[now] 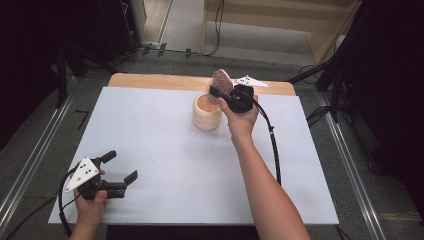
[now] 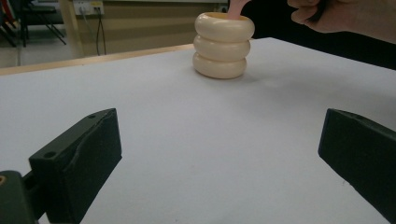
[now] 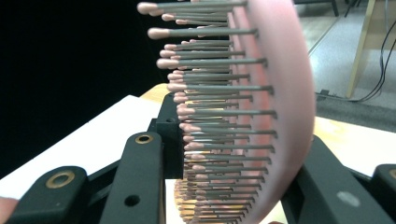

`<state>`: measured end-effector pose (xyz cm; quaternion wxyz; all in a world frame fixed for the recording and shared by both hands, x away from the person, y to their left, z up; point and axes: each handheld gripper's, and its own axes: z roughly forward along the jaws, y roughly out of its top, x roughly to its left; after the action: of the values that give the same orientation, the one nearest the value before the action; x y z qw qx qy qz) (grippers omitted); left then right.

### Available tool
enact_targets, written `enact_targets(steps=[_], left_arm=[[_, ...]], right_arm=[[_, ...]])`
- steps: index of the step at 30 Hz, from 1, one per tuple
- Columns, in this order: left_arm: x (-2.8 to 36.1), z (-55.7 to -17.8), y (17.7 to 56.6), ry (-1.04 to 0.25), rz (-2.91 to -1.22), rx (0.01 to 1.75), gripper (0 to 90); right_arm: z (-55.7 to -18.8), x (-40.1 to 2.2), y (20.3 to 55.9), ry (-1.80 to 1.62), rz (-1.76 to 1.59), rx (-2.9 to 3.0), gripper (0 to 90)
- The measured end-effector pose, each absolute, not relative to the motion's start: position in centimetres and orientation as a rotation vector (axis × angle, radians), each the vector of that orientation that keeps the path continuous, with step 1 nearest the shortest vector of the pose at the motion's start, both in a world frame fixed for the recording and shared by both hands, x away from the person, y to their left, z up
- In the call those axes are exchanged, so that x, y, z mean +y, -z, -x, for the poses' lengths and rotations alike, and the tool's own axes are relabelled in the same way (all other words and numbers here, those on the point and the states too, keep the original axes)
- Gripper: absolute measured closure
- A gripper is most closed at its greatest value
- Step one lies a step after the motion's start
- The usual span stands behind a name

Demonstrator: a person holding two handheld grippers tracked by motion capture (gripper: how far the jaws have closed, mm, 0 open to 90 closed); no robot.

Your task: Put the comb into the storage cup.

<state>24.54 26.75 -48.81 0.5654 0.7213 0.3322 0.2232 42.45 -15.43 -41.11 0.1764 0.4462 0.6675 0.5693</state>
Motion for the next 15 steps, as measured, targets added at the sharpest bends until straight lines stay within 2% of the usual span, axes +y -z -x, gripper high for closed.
enact_targets(steps=[15], left_arm=[[26.7, -24.6, 48.8, -0.524, -1.7, 0.779, 0.0]], right_arm=[[-43.0, -16.0, 43.2, -1.643, -1.418, 1.855, 61.4]])
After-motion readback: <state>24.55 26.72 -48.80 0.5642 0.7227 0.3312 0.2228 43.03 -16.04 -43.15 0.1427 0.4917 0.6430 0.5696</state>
